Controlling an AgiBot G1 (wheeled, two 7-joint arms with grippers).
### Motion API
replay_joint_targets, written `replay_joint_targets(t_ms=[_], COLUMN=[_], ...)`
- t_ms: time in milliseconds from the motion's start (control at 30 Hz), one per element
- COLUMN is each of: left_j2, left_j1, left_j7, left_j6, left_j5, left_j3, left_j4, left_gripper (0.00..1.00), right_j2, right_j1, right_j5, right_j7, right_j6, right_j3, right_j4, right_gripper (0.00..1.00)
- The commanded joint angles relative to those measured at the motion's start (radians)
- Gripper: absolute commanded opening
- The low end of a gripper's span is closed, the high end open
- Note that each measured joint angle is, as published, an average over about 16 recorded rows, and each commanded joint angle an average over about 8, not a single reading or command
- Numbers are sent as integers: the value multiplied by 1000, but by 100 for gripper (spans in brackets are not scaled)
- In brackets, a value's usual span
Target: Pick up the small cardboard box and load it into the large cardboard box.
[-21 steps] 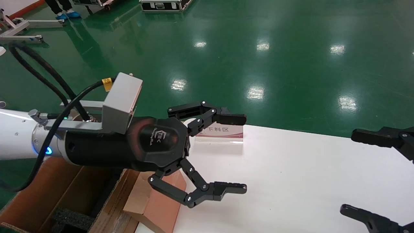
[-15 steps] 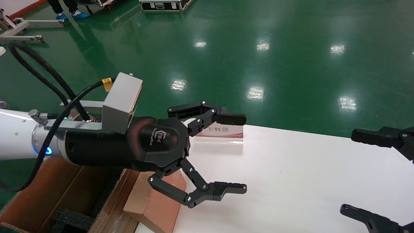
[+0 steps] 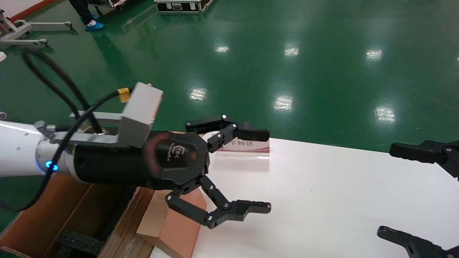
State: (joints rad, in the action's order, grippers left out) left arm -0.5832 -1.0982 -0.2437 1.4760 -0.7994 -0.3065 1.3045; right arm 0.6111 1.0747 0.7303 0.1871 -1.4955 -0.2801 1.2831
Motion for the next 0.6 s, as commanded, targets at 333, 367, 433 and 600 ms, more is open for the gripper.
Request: replay_joint_targets(t_ms=[333, 367, 433, 600], left_j2=[35, 31, 24, 17], left_j1=[-182, -210, -261, -368], left_j7=[-249, -287, -369, -556], left_j6=[31, 43, 62, 79], left_j5=[-288, -323, -391, -555], left_j3=[-137, -158, -199, -289], left_j4=[39, 39, 37, 39], left_gripper=[100, 100, 100, 100], right_j2=[0, 0, 0, 0], right_j1=[0, 0, 1, 1], right_j5=[0, -1, -1, -1], right_j7=[-1, -1, -1, -1], right_j6=[0, 0, 0, 0], right_j3=[-1, -1, -1, -2], right_j4=[0, 0, 0, -1], right_gripper=[100, 100, 100, 100])
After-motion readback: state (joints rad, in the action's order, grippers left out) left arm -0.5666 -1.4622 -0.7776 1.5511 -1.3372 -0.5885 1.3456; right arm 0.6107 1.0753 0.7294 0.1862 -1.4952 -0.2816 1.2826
